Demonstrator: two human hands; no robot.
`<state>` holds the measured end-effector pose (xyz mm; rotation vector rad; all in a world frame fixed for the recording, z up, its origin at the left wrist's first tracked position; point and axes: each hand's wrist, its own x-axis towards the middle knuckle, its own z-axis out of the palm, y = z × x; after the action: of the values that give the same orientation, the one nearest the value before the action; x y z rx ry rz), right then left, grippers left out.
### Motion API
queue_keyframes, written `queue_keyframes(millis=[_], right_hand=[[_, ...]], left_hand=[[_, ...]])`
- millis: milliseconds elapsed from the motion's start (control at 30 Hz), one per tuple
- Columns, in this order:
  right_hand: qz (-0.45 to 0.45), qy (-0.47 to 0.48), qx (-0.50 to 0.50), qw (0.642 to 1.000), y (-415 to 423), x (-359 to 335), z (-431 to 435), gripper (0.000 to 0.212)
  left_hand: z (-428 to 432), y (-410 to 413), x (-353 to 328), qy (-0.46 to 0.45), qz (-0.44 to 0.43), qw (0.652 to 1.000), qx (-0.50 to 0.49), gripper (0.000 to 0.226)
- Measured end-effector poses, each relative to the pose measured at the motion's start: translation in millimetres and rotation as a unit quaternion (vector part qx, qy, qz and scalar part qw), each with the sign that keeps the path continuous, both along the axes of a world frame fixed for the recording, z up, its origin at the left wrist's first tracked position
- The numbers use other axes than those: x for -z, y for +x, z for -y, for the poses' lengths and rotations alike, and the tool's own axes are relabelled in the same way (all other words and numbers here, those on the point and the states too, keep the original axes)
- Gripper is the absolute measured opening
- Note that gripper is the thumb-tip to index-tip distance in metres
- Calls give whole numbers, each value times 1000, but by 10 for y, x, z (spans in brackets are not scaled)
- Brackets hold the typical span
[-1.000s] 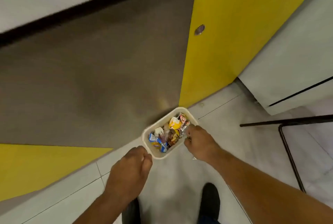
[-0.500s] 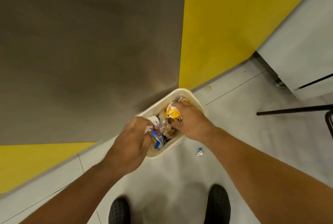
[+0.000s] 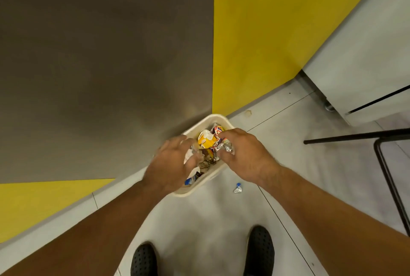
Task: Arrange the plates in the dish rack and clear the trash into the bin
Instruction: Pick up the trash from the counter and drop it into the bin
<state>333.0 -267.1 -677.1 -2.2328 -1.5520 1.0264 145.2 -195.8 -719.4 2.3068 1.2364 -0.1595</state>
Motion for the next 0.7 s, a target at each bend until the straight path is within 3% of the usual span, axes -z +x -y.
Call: queue_keyframes(millis=[67,167,500,700], right_hand=[[-2,6,8,1000,-23,-226,41,44],[6,23,14,1000,-47,-678,89,43],[47,121,12,991,-410,-2835,228,37],[122,162,-6,979,-546,-4127,358,47]], left_hand=[[-24,-60,-428,14,28,1000,5,50],[-9,-119,-1130,43,68,997,17,59],[303,-306,-3525,161,177,968,81,30],[226,-511,-4805,246,205,941,109,49]])
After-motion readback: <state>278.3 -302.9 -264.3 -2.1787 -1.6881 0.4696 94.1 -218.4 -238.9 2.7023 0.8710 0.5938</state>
